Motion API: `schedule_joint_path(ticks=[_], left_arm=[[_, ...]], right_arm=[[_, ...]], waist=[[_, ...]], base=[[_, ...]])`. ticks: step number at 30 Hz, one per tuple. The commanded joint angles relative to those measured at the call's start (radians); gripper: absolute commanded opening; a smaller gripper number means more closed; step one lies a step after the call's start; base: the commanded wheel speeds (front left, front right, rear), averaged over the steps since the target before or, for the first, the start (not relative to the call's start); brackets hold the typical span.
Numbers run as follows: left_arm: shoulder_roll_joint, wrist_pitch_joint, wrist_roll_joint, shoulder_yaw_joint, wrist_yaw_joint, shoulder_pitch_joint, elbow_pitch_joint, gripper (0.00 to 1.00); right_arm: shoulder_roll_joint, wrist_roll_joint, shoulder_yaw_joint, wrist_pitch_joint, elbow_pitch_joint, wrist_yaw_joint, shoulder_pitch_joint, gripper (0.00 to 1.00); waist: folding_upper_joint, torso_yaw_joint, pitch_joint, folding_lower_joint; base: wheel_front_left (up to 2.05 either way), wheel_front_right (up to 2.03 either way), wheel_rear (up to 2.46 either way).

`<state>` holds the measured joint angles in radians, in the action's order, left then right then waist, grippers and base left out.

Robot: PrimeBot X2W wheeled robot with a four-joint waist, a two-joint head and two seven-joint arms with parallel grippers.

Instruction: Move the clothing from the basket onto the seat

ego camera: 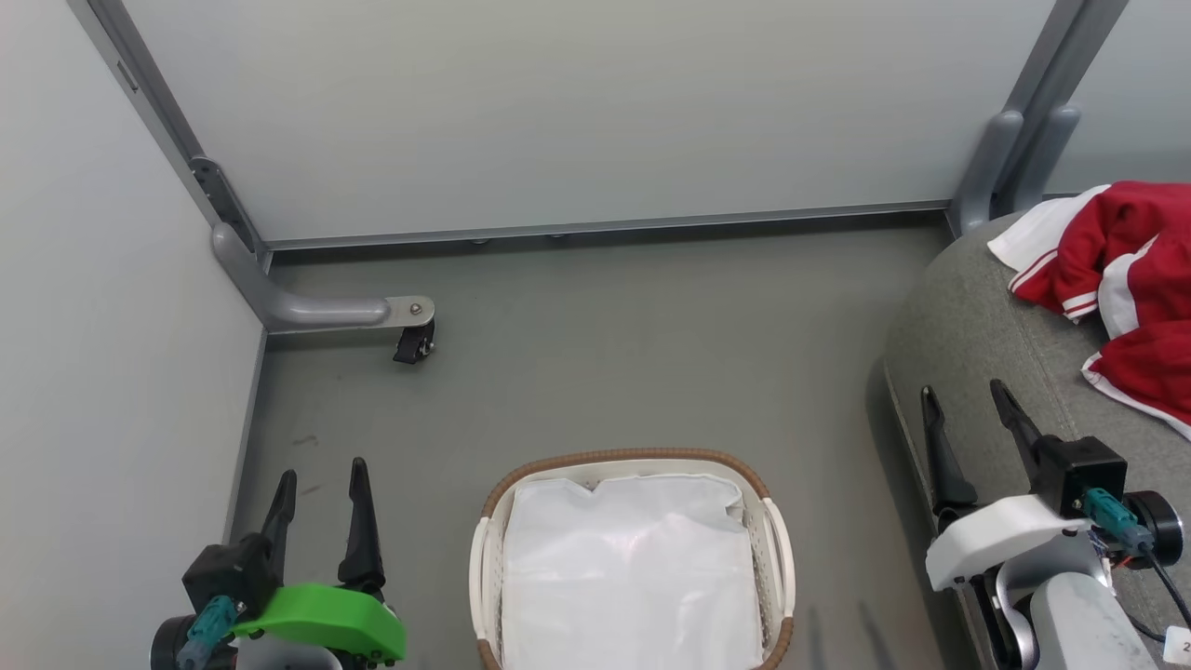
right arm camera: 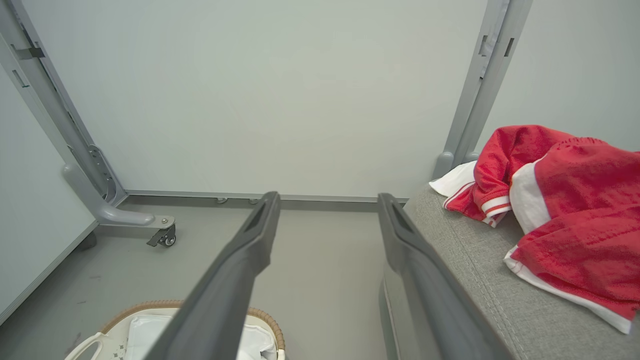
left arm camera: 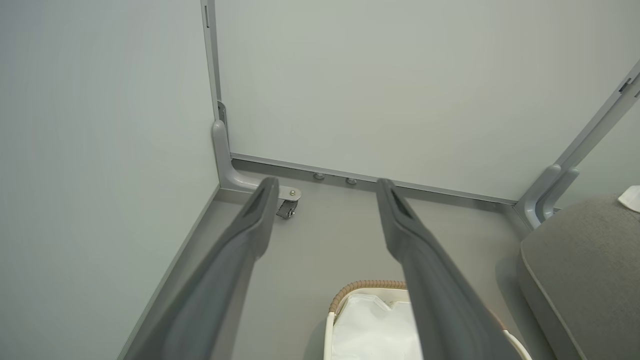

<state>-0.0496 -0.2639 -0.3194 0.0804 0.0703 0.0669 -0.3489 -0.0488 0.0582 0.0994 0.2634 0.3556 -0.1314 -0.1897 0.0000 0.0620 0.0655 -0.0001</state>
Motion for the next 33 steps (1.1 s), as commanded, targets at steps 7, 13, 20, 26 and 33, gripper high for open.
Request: schedule_joint_path(ticks=[7,13,20,26,33], left_arm=[[-0.002,-0.001,-0.004,0.009,0.004,-0.02,-0.006,1.0],[-0.002,-0.001,0.004,0.008,0.003,-0.025,-0.013,1.0],[0.0,0.0,-0.001,0.01,0.001,-0.016,-0.028,0.0],[0.003,0.018,-0.044,0.004,0.003,-0.015,-0.057,0.0],[0.002,0.052,-0.163,-0.014,0.008,-0.01,-0.041,0.0]], right_arm=[[-0.003,0.022,-0.036,0.002,-0.008,0.001,0.049,1.0],[-0.003,0.023,-0.04,0.002,-0.016,0.001,0.059,1.0],[0.0,0.023,-0.039,0.0,-0.022,0.0,0.057,0.0],[0.008,0.07,-0.028,-0.022,0.015,0.0,0.059,0.0],[0.007,0.214,-0.024,-0.057,0.002,0.0,0.062,0.0]], waist=[[0.0,-0.01,-0.02,0.0001],[0.0,-0.01,-0.031,0.0001],[0.0,-0.008,-0.041,0.0001],[0.0,-0.009,-0.042,0.0001],[0.0,-0.012,-0.043,0.0001]], base=[[0.0,0.0,0.0],[0.0,0.0,0.0],[0.0,0.0,0.0],[0.0,0.0,0.0],[0.0,0.0,0.0]])
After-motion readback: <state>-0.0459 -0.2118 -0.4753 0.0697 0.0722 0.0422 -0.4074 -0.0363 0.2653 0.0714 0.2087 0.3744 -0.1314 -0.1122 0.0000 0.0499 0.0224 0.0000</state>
